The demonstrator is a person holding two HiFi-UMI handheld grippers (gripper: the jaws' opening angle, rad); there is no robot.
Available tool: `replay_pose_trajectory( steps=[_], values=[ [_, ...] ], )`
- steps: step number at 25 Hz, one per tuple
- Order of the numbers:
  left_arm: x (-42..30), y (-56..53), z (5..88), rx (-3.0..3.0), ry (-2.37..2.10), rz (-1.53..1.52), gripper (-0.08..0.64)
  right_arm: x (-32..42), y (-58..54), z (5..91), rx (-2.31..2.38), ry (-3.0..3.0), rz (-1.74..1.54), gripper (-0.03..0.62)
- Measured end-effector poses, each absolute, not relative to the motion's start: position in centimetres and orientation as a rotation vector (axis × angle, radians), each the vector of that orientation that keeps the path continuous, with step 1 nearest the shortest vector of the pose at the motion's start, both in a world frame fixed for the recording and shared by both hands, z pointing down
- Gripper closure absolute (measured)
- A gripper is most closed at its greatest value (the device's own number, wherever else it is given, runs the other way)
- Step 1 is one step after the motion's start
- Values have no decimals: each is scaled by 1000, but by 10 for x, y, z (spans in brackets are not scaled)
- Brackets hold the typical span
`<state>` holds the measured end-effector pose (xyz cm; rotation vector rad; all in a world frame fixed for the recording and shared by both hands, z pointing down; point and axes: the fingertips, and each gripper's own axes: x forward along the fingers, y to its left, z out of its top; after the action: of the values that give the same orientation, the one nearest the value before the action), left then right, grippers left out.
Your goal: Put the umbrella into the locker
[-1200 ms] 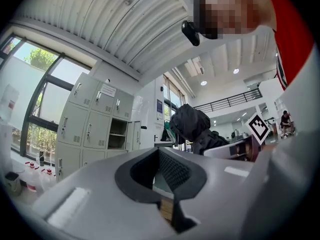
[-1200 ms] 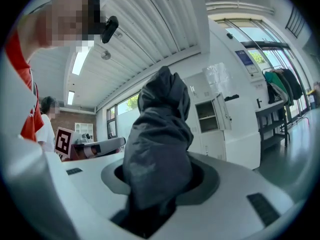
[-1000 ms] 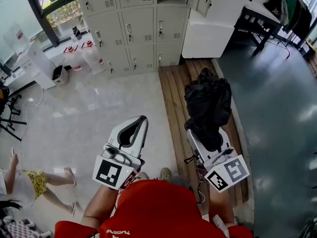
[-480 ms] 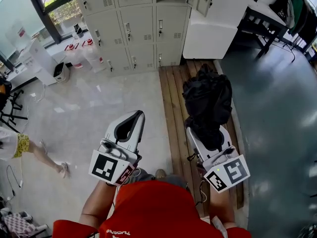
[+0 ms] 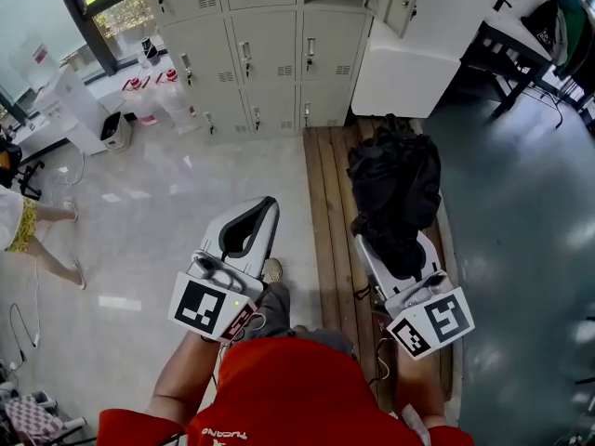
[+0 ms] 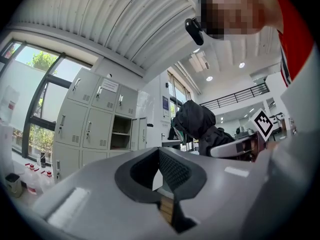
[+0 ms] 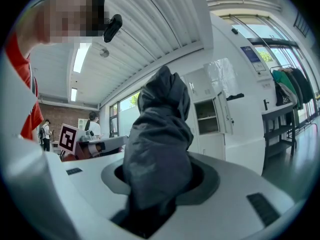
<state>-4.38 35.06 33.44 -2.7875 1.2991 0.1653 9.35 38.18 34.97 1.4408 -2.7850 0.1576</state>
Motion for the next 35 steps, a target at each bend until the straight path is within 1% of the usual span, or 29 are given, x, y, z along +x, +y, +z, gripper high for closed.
replay_pose_trajectory(
  steps=[12, 20, 23, 28, 35],
  values=[
    [-73, 189, 323, -2806, 1206, 167, 555, 60, 228, 334, 1505, -2749, 130, 399],
    [-96, 96, 323, -2829, 1187, 142, 555, 43, 140, 332, 1576, -2725, 175, 399],
    [-99, 76, 317, -2831, 1174, 210, 555, 41, 114, 332, 1591, -2699, 182, 400],
    [-104, 38, 321, -2848, 1183, 223, 555, 41, 64, 329, 1609, -2673, 175, 399],
    [-91, -35, 322, -2835, 1168, 212, 555, 58, -26, 330, 1643, -2675, 160, 399]
  ],
)
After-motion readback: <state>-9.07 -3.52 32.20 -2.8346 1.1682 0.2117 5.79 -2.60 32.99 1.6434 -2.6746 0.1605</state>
